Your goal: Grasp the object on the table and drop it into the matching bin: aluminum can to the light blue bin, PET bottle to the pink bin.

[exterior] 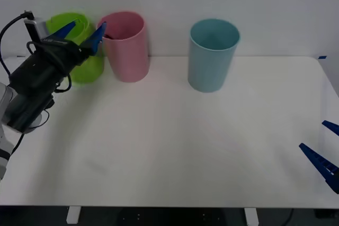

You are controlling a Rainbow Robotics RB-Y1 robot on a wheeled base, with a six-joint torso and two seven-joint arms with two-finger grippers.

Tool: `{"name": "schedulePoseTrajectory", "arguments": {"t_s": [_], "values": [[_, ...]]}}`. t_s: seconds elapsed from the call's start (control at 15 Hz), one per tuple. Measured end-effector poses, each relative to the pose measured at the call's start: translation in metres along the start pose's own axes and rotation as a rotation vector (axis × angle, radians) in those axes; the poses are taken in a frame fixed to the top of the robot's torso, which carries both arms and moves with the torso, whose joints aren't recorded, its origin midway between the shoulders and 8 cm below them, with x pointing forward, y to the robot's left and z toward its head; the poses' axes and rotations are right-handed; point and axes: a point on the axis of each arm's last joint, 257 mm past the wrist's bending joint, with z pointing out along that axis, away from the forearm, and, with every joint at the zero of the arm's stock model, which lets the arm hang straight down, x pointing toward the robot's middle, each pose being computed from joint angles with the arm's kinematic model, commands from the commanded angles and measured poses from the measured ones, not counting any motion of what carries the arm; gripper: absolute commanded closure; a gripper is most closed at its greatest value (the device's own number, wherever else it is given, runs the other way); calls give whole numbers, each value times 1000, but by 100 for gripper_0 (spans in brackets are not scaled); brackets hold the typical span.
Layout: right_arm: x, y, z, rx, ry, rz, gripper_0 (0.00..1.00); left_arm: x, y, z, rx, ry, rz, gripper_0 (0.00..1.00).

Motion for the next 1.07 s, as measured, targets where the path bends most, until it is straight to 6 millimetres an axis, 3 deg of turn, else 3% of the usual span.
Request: {"name": "schedulePoseTrajectory", "arguments": {"t_s": [0.4, 0.67, 1.07], "values": [[0, 0, 0, 0, 0, 0, 0, -5, 14, -80, 26, -3, 41, 0], [0, 0, 0, 0, 0, 0, 0, -2, 12, -129, 63, 22, 75, 0], [0, 0, 0, 0, 0, 0, 0, 16, 7, -197, 137, 150, 200, 0]]}}
